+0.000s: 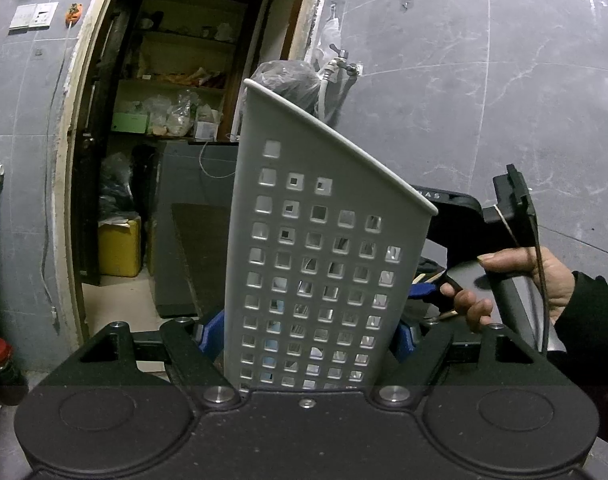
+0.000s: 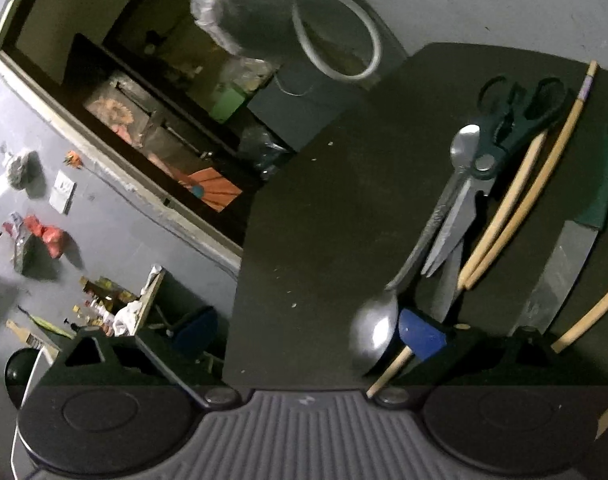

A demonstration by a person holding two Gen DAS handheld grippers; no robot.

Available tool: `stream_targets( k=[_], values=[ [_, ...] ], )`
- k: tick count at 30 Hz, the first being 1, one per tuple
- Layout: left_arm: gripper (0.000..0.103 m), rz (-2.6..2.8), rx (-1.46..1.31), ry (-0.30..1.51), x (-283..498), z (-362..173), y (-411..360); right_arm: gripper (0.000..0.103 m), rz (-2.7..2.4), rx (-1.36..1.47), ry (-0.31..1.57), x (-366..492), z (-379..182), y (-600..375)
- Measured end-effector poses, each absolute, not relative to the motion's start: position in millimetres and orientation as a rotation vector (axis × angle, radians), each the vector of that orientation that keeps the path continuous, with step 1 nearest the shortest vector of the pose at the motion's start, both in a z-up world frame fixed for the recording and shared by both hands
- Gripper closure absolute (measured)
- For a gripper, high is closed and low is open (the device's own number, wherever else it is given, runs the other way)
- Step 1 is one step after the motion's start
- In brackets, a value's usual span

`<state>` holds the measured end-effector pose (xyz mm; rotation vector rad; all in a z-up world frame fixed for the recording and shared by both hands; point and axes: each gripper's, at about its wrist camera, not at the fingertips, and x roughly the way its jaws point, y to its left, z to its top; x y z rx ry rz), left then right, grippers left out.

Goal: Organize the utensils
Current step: 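Lower the right tool to the utensil pile and grasp a silver spoon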

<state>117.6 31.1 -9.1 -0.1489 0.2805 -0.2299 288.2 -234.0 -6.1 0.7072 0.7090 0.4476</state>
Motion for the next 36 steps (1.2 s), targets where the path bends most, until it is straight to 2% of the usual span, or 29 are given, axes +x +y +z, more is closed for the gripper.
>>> stream_targets(
  k=[3, 9, 11, 14, 16, 21, 28, 36],
  values=[
    [0.024, -0.228, -0.150, 0.281, 116.5, -8.8, 31.3, 0.009, 0.435, 0.714, 0.722, 293.5, -11.6, -234.4],
    [0.024, -0.228, -0.150, 0.281, 116.3, -8.6, 31.3, 0.029, 0.394, 0.618, 0.726, 298.2, -14.8, -222.8],
    [0.024, -0.228, -0.151, 0.281, 116.1, -8.6, 30.8, 0.047, 0.365, 0.533, 0.724, 295.1, -11.5, -215.7],
    [0.024, -0.228, -0.151, 0.281, 116.3, -8.6, 31.0, 0.066, 0.338, 0.423, 0.721, 292.4, -9.0, -200.9],
    [0.024, -0.228, -0.151, 0.280, 116.1, -8.6, 30.7, 0.073, 0.331, 0.380, 0.724, 290.2, -7.0, -192.4],
    [0.024, -0.228, -0.151, 0.281, 116.3, -8.6, 31.5, 0.075, 0.344, 0.319, 0.704, 280.5, -3.7, -181.6],
    [0.024, -0.228, -0.151, 0.281, 116.2, -8.6, 31.7, 0.098, 0.395, 0.219, 0.644, 270.3, 7.2, -166.5],
    [0.024, -0.222, -0.156, 0.280, 116.1, -8.3, 30.3, 0.099, 0.427, 0.108, 0.665, 253.2, 16.5, -164.9]
  ],
)
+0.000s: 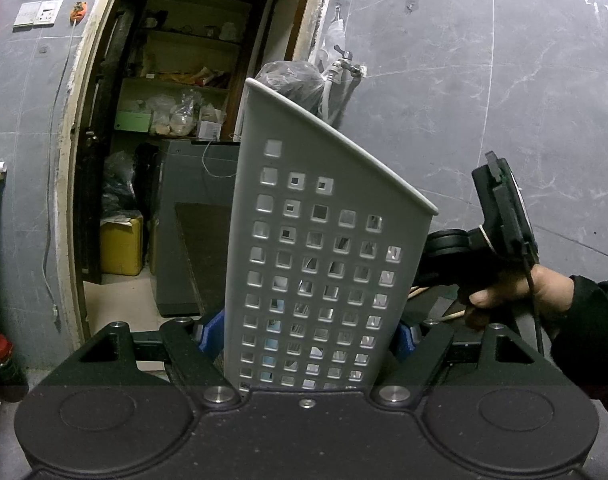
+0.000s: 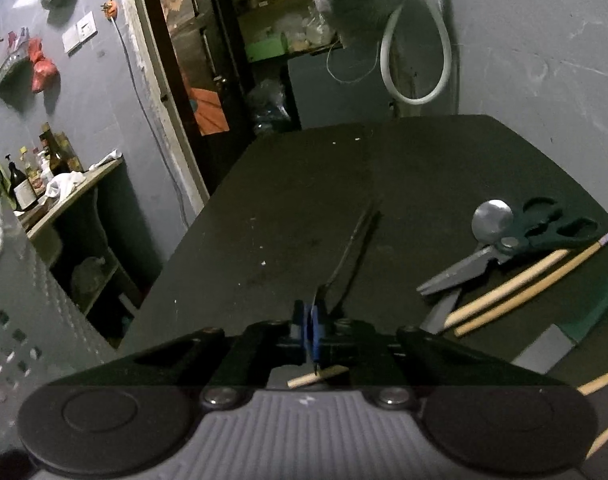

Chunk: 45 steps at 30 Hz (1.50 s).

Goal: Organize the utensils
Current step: 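Lower the right tool to the utensil pile and grasp a silver spoon, then lift the silver spoon over the basket rim and open the right tool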

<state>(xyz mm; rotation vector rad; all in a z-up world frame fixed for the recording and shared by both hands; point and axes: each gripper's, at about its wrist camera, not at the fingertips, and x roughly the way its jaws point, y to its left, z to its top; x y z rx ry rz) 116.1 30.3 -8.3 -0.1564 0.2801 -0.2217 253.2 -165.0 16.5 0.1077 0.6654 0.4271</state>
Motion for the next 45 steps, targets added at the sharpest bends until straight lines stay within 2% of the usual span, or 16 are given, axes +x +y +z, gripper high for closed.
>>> stream_targets(
  k=[15, 26, 45],
  values=[
    [0.024, -0.218, -0.158, 0.281, 115.5, -8.3, 30.4, 0.099, 0.475, 0.142, 0.635, 248.1, 4.9, -173.6],
    [0.024, -0.213, -0.161, 0.282, 114.6, -8.0, 29.5, 0.100, 0.581, 0.447, 0.533, 220.0, 36.3, -227.8],
    [0.024, -0.206, -0.165, 0.283, 114.1, -6.3, 29.6, 0.100, 0.630, 0.389, 0.227, 152.6, 109.5, -244.2]
  ],
)
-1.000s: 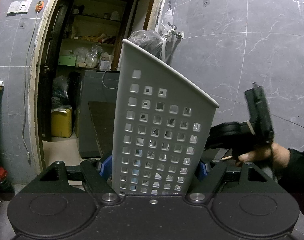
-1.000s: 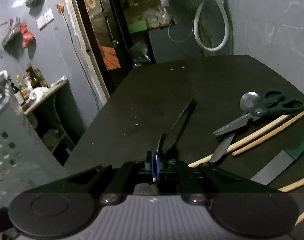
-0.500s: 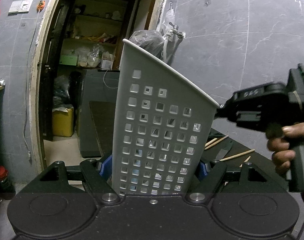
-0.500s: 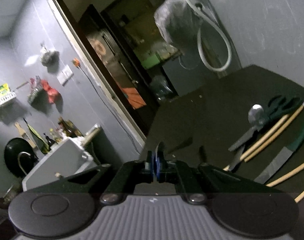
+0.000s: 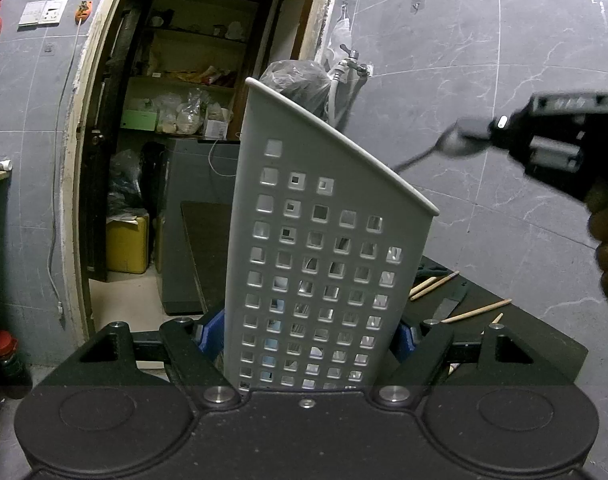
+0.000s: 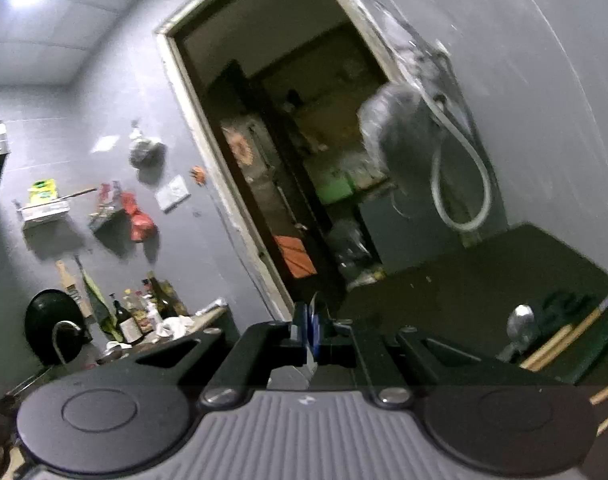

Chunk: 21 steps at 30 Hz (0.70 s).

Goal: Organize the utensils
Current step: 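Lift the silver spoon over the basket rim and open the right tool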

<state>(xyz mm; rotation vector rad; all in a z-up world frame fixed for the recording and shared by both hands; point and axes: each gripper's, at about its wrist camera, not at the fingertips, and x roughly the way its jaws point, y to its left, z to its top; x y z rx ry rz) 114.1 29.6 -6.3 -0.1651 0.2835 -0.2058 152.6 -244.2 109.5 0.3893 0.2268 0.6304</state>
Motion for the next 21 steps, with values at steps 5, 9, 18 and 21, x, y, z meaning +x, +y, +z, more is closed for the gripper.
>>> stream_targets(
  k=[5, 9, 18, 21],
  values=[
    [0.024, -0.206, -0.165, 0.283, 114.0, -6.2, 29.4, 0.100, 0.692, 0.343, 0.145, 126.8, 134.3, -238.4],
    [0.024, -0.206, -0.165, 0.284, 113.9, -6.1, 29.2, 0.100, 0.762, 0.328, 0.097, 108.8, 151.3, -232.4],
    [0.024, -0.207, -0.165, 0.283, 114.1, -6.2, 29.7, 0.099, 0.933, 0.296, 0.127, 89.8, 165.4, -214.7],
    [0.024, -0.206, -0.165, 0.284, 113.8, -6.0, 29.3, 0.099, 0.965, 0.298, 0.171, 89.9, 164.6, -213.8]
  ],
)
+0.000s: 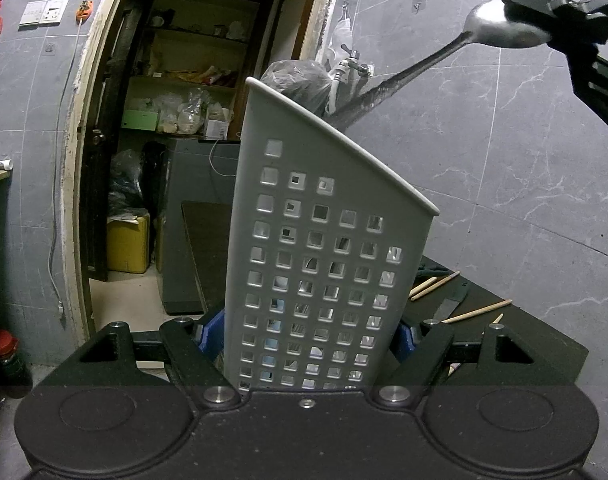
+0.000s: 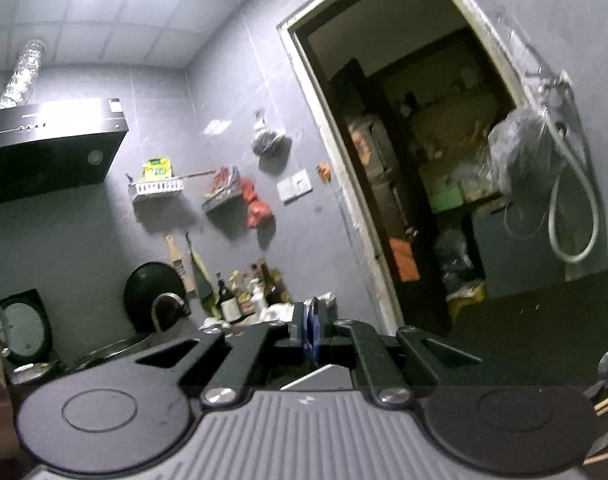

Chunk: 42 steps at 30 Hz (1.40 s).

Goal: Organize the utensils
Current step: 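Lift the silver spoon over the basket rim and open the right tool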

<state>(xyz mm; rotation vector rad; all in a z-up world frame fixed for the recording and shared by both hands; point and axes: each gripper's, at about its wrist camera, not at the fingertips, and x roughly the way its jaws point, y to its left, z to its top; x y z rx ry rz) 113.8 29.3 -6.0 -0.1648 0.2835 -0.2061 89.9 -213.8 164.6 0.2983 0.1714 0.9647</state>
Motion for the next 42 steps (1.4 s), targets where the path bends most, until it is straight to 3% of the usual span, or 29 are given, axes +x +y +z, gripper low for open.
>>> stream_targets(
  k=[25, 42],
  values=[
    [0.024, -0.207, -0.165, 0.283, 114.0, -6.0, 30.1, 0.099, 0.991, 0.269, 0.402, 132.1, 145.8, -181.0],
    [0.024, -0.207, -0.165, 0.284, 113.7, -5.8, 29.9, 0.093, 0.927, 0.219, 0.383, 145.8, 130.9, -151.5]
  ],
)
